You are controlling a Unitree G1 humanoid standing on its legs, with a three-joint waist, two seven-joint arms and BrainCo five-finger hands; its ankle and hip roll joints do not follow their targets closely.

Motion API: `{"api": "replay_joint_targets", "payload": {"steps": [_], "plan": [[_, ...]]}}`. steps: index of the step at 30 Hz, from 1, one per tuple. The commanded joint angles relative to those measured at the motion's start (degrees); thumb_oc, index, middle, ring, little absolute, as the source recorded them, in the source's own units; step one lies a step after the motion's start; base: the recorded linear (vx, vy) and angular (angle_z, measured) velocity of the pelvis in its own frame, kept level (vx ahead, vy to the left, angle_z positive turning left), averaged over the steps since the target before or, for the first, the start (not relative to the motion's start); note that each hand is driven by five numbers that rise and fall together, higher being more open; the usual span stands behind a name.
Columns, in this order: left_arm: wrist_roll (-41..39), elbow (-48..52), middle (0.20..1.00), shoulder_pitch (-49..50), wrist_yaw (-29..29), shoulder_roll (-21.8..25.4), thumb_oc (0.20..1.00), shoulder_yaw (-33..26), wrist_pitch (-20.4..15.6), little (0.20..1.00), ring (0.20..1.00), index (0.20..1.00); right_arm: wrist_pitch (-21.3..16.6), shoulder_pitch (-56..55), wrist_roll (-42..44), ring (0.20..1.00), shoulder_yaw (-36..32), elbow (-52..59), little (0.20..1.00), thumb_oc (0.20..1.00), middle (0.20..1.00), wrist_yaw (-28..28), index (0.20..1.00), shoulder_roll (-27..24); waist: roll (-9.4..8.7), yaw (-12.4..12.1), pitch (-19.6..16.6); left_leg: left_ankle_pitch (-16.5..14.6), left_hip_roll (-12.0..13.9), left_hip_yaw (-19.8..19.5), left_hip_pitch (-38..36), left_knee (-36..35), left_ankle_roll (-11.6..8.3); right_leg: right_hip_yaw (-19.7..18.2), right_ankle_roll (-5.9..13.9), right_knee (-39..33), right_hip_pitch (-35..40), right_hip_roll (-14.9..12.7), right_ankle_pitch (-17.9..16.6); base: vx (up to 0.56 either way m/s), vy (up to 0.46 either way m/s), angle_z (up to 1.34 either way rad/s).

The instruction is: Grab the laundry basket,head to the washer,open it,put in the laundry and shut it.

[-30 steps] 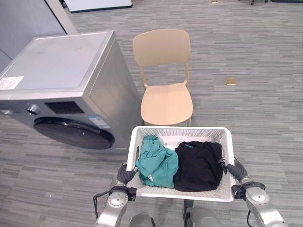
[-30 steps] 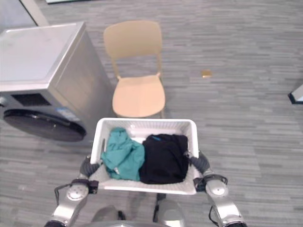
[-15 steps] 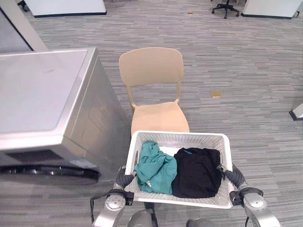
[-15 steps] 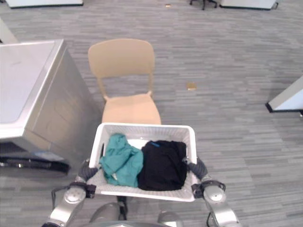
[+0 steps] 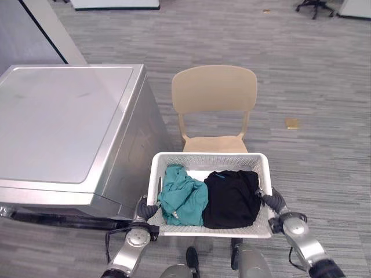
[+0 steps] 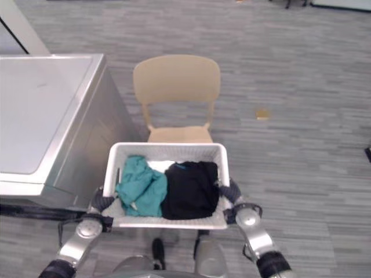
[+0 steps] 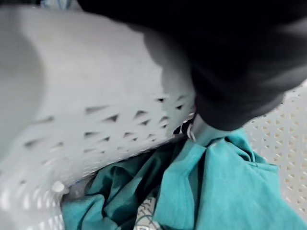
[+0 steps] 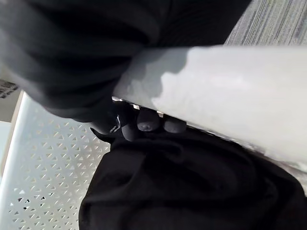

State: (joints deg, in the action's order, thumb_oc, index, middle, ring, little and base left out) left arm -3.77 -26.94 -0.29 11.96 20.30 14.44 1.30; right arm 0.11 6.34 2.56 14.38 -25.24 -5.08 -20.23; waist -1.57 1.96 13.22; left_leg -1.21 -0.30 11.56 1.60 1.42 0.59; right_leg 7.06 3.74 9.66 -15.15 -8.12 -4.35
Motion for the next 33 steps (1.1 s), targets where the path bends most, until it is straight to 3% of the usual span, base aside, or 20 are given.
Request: {"api": "replay_joint_targets", "payload": {"steps": [1, 8, 9, 17, 18, 19, 20, 21, 22, 24, 28, 33], "plan": [[-1.36, 0.89, 0.200, -9.35, 1.74, -1.29, 0.200, 2.46, -6.10, 0.200, 0.200, 0.200, -2.82, 4.64, -1.67, 0.200, 1.45, 1.26, 0.200, 0.200, 0.200, -3.48, 0.200, -3.28, 0.98, 0.54, 1.34, -0.68, 4.26, -2.09, 8.83, 5.60, -3.43, 1.60, 2.87, 1.23, 3.18, 0.32, 10.14, -0.23, -0.039, -0.12], [-4.57, -11.48, 0.200, -23.80, 7.77, -3.54, 0.200, 6.36, -6.79, 0.200, 0.200, 0.200, -3.46, 16.74, 3.32, 0.200, 6.27, -6.03, 0.200, 0.200, 0.200, -8.33, 0.200, 1.06, 2.07, 0.59, 3.63, 2.27, 4.61, -3.46, 17.59, 5.59, -3.50, 1.16, 2.26, 3.80, -6.62, 0.73, 9.34, -0.12, -0.001, 0.00], [-5.14, -12.93, 0.200, -25.72, 8.53, -3.58, 0.200, 6.70, -6.85, 0.200, 0.200, 0.200, -3.56, 18.58, 3.76, 0.200, 6.90, -6.92, 0.200, 0.200, 0.200, -8.94, 0.200, 1.16, 2.06, 0.55, 4.06, 1.32, 4.53, -3.97, 17.78, 5.78, -3.94, 1.04, 2.63, 4.39, -6.88, 0.61, 10.66, -0.03, -0.008, -0.01], [-6.42, -26.02, 0.200, -43.98, 13.58, -2.15, 0.200, 10.14, -6.43, 0.200, 0.200, 0.200, -3.78, 35.64, 5.57, 0.200, 11.78, -15.30, 0.200, 0.200, 0.200, -12.86, 0.200, 1.53, 1.90, 0.30, 8.20, 3.28, 4.20, -4.75, 22.01, 5.50, -4.54, 0.76, 3.11, 4.19, -10.60, -0.05, 9.10, -0.05, 0.010, 0.02], [-6.72, -27.68, 0.395, -47.76, 14.28, -1.94, 0.395, 10.78, -6.58, 0.395, 0.395, 0.395, -3.98, 39.22, 6.57, 0.200, 12.36, -17.15, 0.200, 0.200, 0.200, -13.59, 0.200, 2.13, 1.81, 0.16, 9.13, 3.30, 4.17, -4.79, 22.59, 5.76, -4.64, 0.76, 3.18, 4.11, -10.96, -0.20, 8.80, -0.04, 0.027, 0.05], [-6.74, -27.73, 0.467, -47.84, 14.28, -1.93, 0.467, 10.77, -6.60, 0.467, 0.467, 0.467, -4.01, 39.30, 6.59, 0.200, 12.36, -17.21, 0.200, 0.200, 0.200, -13.59, 0.200, 2.13, 1.80, 0.16, 9.19, 3.30, 4.17, -4.79, 22.58, 5.78, -4.64, 0.76, 3.18, 4.11, -10.95, -0.20, 8.79, -0.03, 0.023, 0.06], [-7.52, -28.34, 1.000, -49.97, 14.50, -1.46, 1.000, 10.85, -6.88, 1.000, 1.000, 1.000, -3.97, 41.77, 7.10, 0.200, 13.13, -18.94, 0.200, 0.200, 0.200, -13.82, 0.200, 2.17, 1.72, -0.04, 9.88, 3.31, 4.20, -4.88, 22.97, 6.03, -4.79, 0.74, 3.34, 3.75, -11.02, -0.35, 8.44, -0.01, 0.009, 0.06], [-7.53, -28.36, 1.000, -50.02, 14.49, -1.45, 1.000, 10.84, -6.89, 1.000, 1.000, 1.000, -3.99, 41.83, 7.11, 0.235, 13.13, -18.99, 0.235, 0.235, 0.235, -13.81, 0.235, 2.18, 1.71, -0.04, 9.92, 3.30, 4.21, -4.89, 22.97, 6.04, -4.79, 0.74, 3.34, 3.74, -11.01, -0.35, 8.43, -0.01, 0.009, 0.06], [-7.77, -28.48, 1.000, -50.67, 14.62, -1.10, 1.000, 10.96, -6.97, 1.000, 1.000, 1.000, -3.89, 42.73, 7.35, 0.561, 13.34, -19.71, 0.561, 0.561, 0.561, -13.82, 0.561, 2.22, 1.59, -0.16, 10.21, 3.25, 4.19, -4.92, 23.12, 6.25, -4.85, 0.66, 3.38, 3.54, -11.02, -0.34, 8.25, 0.00, 0.000, 0.03], [-8.25, -28.10, 1.000, -51.57, 14.69, -0.64, 1.000, 10.97, -7.20, 1.000, 1.000, 1.000, -3.97, 43.62, 8.01, 1.000, 13.43, -20.21, 1.000, 1.000, 1.000, -14.00, 1.000, 2.42, 1.40, -0.22, 10.75, 3.00, 4.21, -4.83, 23.15, 6.55, -4.92, 0.52, 3.60, 3.00, -10.81, -0.43, 7.80, 0.01, 0.032, 0.04], [-7.99, -25.16, 1.000, -47.84, 14.23, -0.29, 1.000, 9.81, -7.26, 1.000, 1.000, 1.000, -3.83, 40.16, 8.03, 1.000, 12.56, -18.95, 1.000, 1.000, 1.000, -13.37, 1.000, 2.18, 1.22, -0.14, 10.70, 2.47, 4.22, -4.69, 22.53, 6.94, -4.91, 0.30, 3.57, 2.61, -10.09, -0.40, 7.75, 0.02, 0.026, 0.01], [-6.77, -15.38, 1.000, -35.17, 12.30, -0.83, 1.000, 6.79, -7.49, 1.000, 1.000, 1.000, -3.60, 29.36, 6.27, 1.000, 9.08, -14.14, 1.000, 1.000, 1.000, -11.55, 1.000, 0.09, 0.86, -0.09, 8.88, 1.18, 4.40, -3.99, 19.32, 6.85, -4.76, 0.15, 3.37, 1.97, -6.89, -0.52, 8.14, 0.05, 0.024, 0.01]]}}
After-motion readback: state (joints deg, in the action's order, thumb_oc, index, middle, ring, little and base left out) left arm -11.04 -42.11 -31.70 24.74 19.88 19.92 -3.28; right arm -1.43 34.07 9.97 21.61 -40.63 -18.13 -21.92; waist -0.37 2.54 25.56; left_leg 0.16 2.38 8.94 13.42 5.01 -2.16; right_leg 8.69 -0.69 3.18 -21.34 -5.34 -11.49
